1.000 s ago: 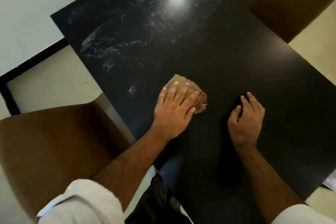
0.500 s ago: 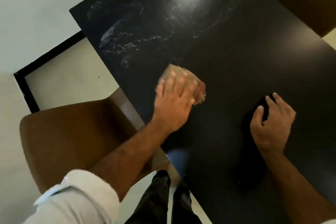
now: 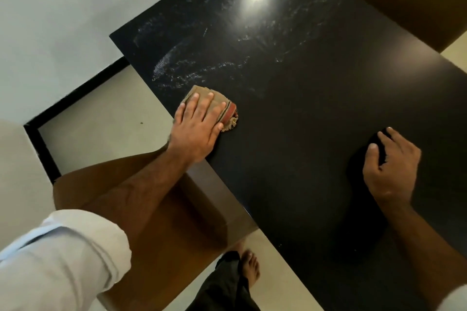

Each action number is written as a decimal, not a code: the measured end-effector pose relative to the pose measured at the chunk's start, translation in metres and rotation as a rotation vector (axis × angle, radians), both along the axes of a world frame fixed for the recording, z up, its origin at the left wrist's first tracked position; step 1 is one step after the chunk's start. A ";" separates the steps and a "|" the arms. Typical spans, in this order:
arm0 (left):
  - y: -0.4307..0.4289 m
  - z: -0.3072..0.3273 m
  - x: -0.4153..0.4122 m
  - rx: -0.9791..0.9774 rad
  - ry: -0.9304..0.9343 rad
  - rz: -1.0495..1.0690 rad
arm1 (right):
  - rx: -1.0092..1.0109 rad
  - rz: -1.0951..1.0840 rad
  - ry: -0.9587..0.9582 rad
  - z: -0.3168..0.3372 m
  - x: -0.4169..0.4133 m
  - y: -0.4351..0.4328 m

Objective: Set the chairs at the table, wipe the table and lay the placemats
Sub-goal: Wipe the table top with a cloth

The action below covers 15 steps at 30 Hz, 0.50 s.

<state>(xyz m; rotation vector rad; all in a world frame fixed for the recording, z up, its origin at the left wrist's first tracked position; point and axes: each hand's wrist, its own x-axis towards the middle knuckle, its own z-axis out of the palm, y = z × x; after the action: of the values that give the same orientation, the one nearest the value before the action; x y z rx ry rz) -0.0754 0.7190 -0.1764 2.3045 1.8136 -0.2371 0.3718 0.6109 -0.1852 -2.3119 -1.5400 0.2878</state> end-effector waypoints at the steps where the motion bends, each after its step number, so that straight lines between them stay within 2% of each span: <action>1: 0.001 0.000 0.001 -0.014 -0.003 0.005 | 0.003 0.016 -0.010 -0.002 0.001 0.002; 5: 0.001 0.016 0.001 -0.181 0.016 -0.039 | -0.121 0.015 -0.054 -0.004 -0.012 -0.003; 8: -0.023 0.033 0.015 -0.237 0.119 -0.145 | -0.102 0.122 -0.042 0.020 -0.066 -0.010; 11: -0.055 0.044 0.035 -0.253 0.063 -0.183 | -0.170 0.202 0.121 0.046 -0.145 -0.020; 15: -0.099 0.051 0.053 -0.246 -0.043 -0.242 | -0.284 0.093 0.422 0.066 -0.226 -0.052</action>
<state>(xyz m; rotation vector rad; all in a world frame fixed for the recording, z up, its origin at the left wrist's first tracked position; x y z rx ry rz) -0.0221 0.6202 -0.1259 2.3273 1.3953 -0.4186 0.1463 0.5585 -0.1195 -2.1880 -1.4612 1.0058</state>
